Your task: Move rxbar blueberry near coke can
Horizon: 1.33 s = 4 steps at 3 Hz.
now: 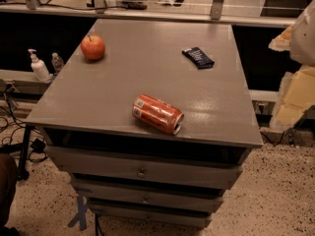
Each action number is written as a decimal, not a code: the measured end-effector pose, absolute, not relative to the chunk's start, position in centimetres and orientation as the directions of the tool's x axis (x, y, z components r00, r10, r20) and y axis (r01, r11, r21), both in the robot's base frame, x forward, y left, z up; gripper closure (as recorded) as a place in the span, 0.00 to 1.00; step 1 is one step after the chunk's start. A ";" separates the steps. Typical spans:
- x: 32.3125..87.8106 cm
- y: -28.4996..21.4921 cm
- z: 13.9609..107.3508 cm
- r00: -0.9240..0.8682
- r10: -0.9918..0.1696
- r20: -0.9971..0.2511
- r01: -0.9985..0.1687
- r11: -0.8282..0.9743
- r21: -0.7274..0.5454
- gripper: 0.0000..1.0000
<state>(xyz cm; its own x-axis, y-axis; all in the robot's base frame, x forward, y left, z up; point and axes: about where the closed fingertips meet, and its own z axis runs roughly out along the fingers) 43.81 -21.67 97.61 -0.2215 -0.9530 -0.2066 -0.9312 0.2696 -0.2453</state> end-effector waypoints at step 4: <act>51.4 -20.2 92.4 -0.292 -0.897 -0.332 -0.890 0.381 -0.248 0.00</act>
Offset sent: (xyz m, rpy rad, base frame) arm 0.0103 -0.0045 -0.0058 0.0681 -0.0128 -0.0306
